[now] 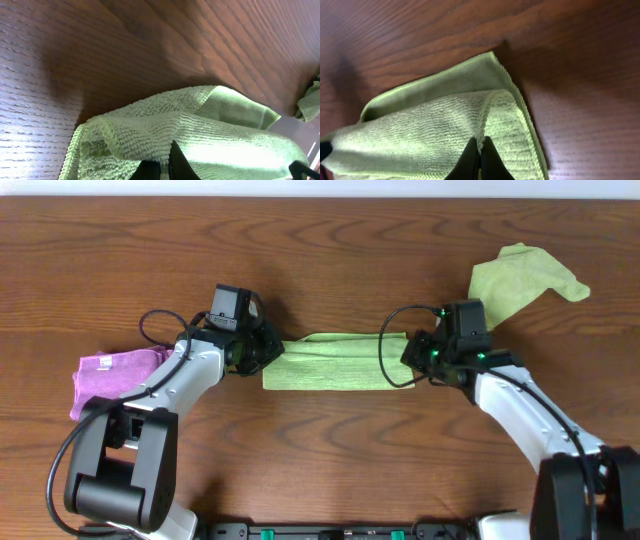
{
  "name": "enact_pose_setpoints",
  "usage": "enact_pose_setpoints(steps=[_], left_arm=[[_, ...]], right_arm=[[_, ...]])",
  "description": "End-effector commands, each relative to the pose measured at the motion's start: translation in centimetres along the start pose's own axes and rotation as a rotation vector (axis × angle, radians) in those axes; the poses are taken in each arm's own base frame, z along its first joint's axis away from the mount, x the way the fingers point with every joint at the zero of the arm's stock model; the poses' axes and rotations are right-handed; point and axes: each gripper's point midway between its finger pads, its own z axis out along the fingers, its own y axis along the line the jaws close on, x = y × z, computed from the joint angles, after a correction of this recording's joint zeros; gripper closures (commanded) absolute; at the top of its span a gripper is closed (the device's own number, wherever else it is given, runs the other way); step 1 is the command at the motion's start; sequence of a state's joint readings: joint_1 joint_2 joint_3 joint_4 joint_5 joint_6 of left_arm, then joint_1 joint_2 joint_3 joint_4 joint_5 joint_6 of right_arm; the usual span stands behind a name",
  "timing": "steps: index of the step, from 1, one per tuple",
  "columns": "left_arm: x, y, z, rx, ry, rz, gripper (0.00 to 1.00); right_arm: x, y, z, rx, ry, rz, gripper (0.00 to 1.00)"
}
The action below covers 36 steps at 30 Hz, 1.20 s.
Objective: Fold the cloth
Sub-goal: 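Lift the near edge with both grippers and fold it away over the cloth, then lay the folded strip down and open both grippers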
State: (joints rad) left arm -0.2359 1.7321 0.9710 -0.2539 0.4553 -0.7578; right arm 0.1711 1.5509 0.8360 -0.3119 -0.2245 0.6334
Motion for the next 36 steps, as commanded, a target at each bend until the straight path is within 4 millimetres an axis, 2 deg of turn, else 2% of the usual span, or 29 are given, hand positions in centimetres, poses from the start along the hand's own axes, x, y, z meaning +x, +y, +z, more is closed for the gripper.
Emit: enact_pose_setpoints(steps=[1,11,17,20,21,22,23,24,25,27,32,36], left_arm=[[-1.8,0.8,-0.1,-0.052,-0.067,0.013,0.94],[-2.9,1.1,0.0,-0.075,-0.122,0.037,0.94],[-2.3,1.7,1.7,-0.064,-0.068,0.024,0.94],[-2.3,1.8,1.9,-0.067,-0.067,0.023,0.94],[-2.4,1.7,1.9,-0.065,-0.073,0.027,0.91],[-2.5,1.6,1.9,-0.062,-0.077,0.029,0.77],[-2.6,1.6,1.9,-0.059,-0.08,0.03,0.54],[-2.7,1.5,1.9,-0.057,-0.082,0.032,0.41],[-2.8,1.4,1.9,-0.053,-0.086,0.036,0.25],[-2.8,1.4,1.9,-0.053,-0.086,0.037,0.03],[-2.6,0.9,1.9,-0.031,-0.07,0.044,0.05],[-3.0,-1.4,1.2,0.035,-0.057,0.105,0.05]], right_arm=[[-2.0,-1.1,-0.1,0.064,-0.079,-0.016,0.99],[-2.1,-1.5,1.1,0.074,-0.076,-0.025,0.99],[-2.3,-1.6,1.1,0.081,-0.083,-0.034,0.99],[-2.4,-1.8,1.1,0.092,-0.091,-0.037,0.99],[-2.4,-1.8,1.1,0.094,-0.092,-0.04,0.96],[-2.5,-1.8,1.1,0.095,-0.093,-0.04,0.86],[-2.5,-1.8,1.1,0.094,-0.095,-0.04,0.72],[-2.5,-1.8,1.1,0.093,-0.096,-0.041,0.68],[-2.6,-1.7,1.1,0.092,-0.098,-0.041,0.59],[-2.7,-1.8,1.0,0.096,-0.105,-0.042,0.33],[-3.0,-1.5,0.9,0.087,-0.109,-0.038,0.27],[-3.0,-0.9,0.3,0.088,-0.077,-0.011,0.27]])
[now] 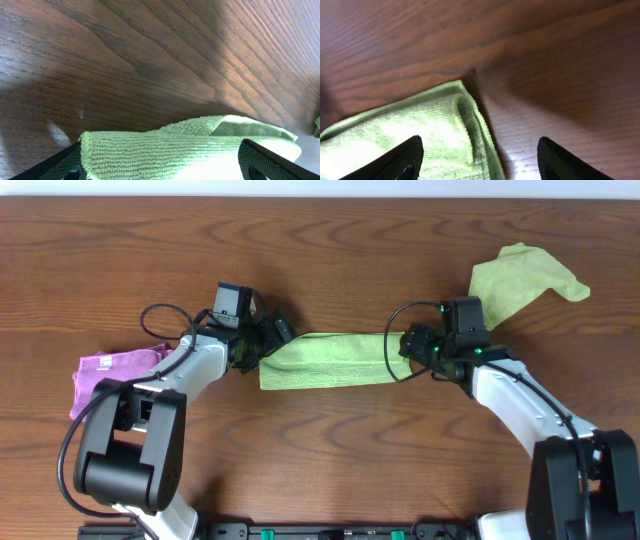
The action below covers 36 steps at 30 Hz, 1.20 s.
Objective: Fold the cloth
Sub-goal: 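Lay the folded strip down and open both grippers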
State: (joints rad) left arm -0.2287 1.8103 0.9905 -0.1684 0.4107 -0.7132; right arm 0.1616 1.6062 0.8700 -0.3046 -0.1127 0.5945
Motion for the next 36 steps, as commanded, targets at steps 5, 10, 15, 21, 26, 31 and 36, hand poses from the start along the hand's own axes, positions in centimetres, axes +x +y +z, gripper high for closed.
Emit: enact_pose_setpoints(steps=[5,10,15,21,26,31,36], left_arm=[[-2.1,-3.7,-2.3,0.041,0.002,0.124,0.05],[-2.8,-4.6,-4.2,-0.003,0.0,0.162,0.05],[-1.6,-2.9,-4.6,-0.084,0.058,0.173,0.05],[-0.2,-1.3,-4.9,-0.149,0.117,0.192,0.05],[0.4,-0.8,-5.8,-0.175,0.136,0.247,0.05],[0.4,-0.6,-7.1,-0.201,0.127,0.333,0.05],[0.6,-0.5,-7.4,-0.203,0.137,0.378,0.05]], right_arm=[[-1.0,1.2,-1.6,0.003,0.041,0.049,0.27],[-0.1,1.8,-2.2,-0.014,0.112,0.106,0.29],[1.4,0.6,-2.6,0.022,0.184,0.179,0.3],[2.1,-0.1,-3.5,0.049,0.208,0.221,0.32],[2.8,-0.3,-3.8,0.065,0.237,0.272,0.35],[3.3,-0.3,-3.9,0.071,0.257,0.313,0.37],[3.8,-0.6,-4.0,0.087,0.276,0.322,0.37]])
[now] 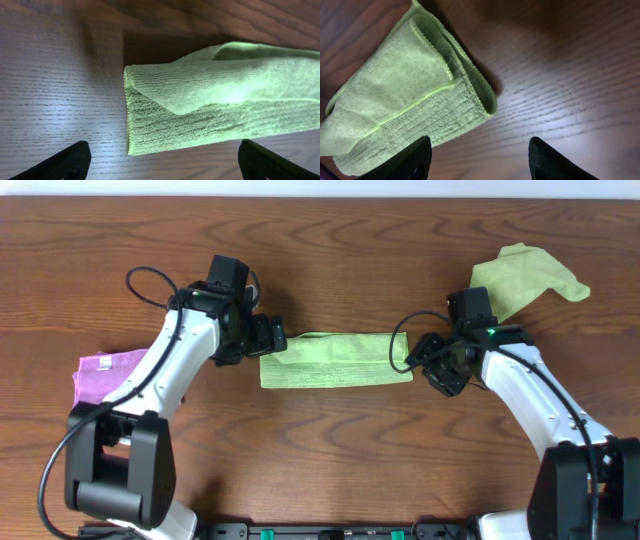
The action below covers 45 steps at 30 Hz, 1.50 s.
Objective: Fold the cloth
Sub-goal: 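Lay the folded strip down and open both grippers, then regrasp the ends of the folded green strip with both grippers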
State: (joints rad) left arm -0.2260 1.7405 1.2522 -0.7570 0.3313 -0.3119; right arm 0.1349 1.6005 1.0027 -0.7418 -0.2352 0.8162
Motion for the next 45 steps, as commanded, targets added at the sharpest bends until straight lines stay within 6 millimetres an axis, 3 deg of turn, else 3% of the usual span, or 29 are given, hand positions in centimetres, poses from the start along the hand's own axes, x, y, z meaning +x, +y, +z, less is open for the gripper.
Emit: enact_pose_setpoints(steps=[1,9,15,30,45], left_arm=[[-0.6,0.0,-0.9,-0.013,-0.025,0.056,0.05],[0.0,0.2,-1.0,-0.02,-0.005,0.08,0.05],[0.0,0.1,-1.5,-0.018,-0.013,0.125,0.05],[0.2,-0.6,-1.6,0.019,-0.007,0.264,0.05],[0.2,-0.6,-1.6,0.022,-0.006,0.268,0.05]], right_arm=[[-0.1,0.3,-0.7,-0.017,-0.008,0.025,0.37],[2.2,0.0,2.0,-0.116,0.072,-0.011,0.35],[2.6,-0.1,2.8,-0.143,0.079,-0.022,0.35],[1.3,0.8,4.0,-0.19,0.034,-0.041,0.36],[0.4,0.9,5.3,-0.186,0.01,-0.044,0.41]])
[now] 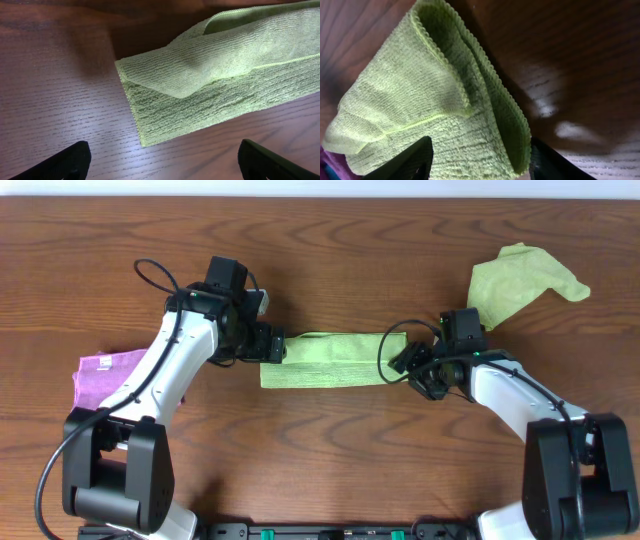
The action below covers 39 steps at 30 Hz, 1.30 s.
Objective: Fold the cloth
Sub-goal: 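Regrasp the ends of the folded green strip with both grippers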
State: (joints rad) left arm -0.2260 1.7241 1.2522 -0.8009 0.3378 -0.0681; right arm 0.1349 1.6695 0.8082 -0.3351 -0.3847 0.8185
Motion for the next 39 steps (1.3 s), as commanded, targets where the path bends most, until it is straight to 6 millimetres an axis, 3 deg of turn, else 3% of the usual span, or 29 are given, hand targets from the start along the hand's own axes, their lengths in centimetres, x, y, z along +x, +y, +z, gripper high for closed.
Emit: enact_pose_setpoints(steps=[1,13,14,17,21,24,28,30,32,39], left_arm=[[-0.8,-0.7,-1.1,0.024,-0.036,0.033,0.05],[-1.3,-1.3,-1.2,0.062,-0.055,0.04,0.05],[-1.3,-1.3,-1.2,0.062,-0.055,0.04,0.05],[-1.3,-1.4,-1.2,0.062,-0.055,0.04,0.05],[-1.5,-1.4,-1.2,0.064,-0.063,0.041,0.04],[-1.8,-2.0,-1.3,0.099,-0.076,0.046,0.0],[-2.2,-2.5,-1.3,0.12,-0.092,0.048,0.43],[-2.3,-2.4,-1.3,0.114,-0.093,0.048,0.72],[-2.3,-2.3,-1.3,0.112,-0.093,0.048,0.94],[-1.9,-2.8,-0.5,0.113,-0.07,0.041,0.94]], right_arm=[[-0.2,-0.6,0.2,0.017,-0.01,-0.004,0.43],[-0.1,-1.5,1.5,0.042,0.01,0.008,0.46],[-0.1,-1.5,1.5,0.041,0.011,0.008,0.49],[-0.2,-1.4,1.6,0.038,0.006,0.01,0.71],[-0.3,-1.4,1.6,0.036,0.002,0.013,0.94],[-0.3,-1.4,1.6,0.036,0.002,0.013,0.99],[-0.3,-1.4,1.6,0.036,0.003,0.013,0.99],[-0.2,-1.4,1.6,0.034,0.005,0.013,0.99],[-0.2,-1.3,1.6,0.033,0.006,0.017,0.99],[-0.2,-1.3,1.6,0.029,0.006,0.031,0.99]])
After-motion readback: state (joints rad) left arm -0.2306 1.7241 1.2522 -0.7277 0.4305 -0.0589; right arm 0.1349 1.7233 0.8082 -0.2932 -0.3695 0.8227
